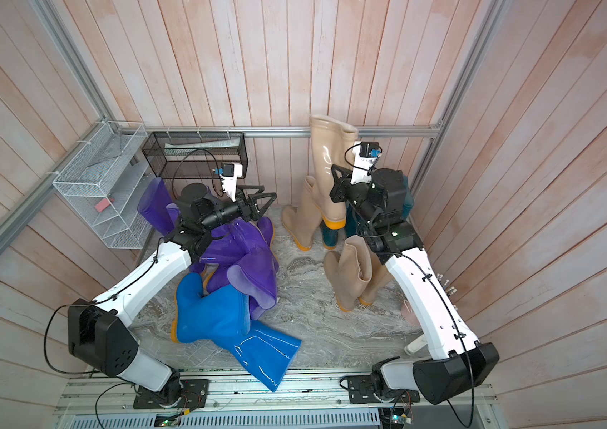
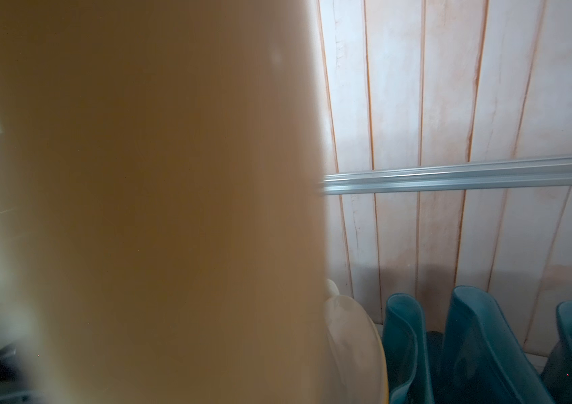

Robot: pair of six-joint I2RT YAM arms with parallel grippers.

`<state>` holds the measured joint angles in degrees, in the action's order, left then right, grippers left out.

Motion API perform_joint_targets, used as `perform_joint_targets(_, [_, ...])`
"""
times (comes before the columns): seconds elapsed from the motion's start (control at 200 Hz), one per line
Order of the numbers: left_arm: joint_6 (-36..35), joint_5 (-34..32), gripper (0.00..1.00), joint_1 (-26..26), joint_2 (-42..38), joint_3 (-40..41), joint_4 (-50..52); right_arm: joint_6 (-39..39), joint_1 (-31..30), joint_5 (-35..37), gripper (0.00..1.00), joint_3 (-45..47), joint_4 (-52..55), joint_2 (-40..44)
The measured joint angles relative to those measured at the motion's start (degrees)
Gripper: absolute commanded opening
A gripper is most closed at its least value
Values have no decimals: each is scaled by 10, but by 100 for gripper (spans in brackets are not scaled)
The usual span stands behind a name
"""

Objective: Match and arrange rain boots in pairs
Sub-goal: Adjust the rain boot at the center of the board.

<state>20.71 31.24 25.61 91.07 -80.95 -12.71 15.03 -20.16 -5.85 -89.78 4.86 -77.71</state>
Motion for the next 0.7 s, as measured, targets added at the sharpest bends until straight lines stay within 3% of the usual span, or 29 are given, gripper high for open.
perform_joint_targets(0.265, [-2,-106,92,31,32,-7,14,13,-2,-8,0,-39,5,-21])
perform_joint_targets(0.375, [-13,-162,99,59,82,-65,52,7,-4,7,0,-56,14,-21])
perform_joint_targets(0.545, [-34,-269,100,119,173,-177,118,-14,-3,47,0,-60,11,-21])
perform_joint_targets(0.7, [-60,-360,100,155,218,-215,150,-32,-2,76,0,-60,14,-21])
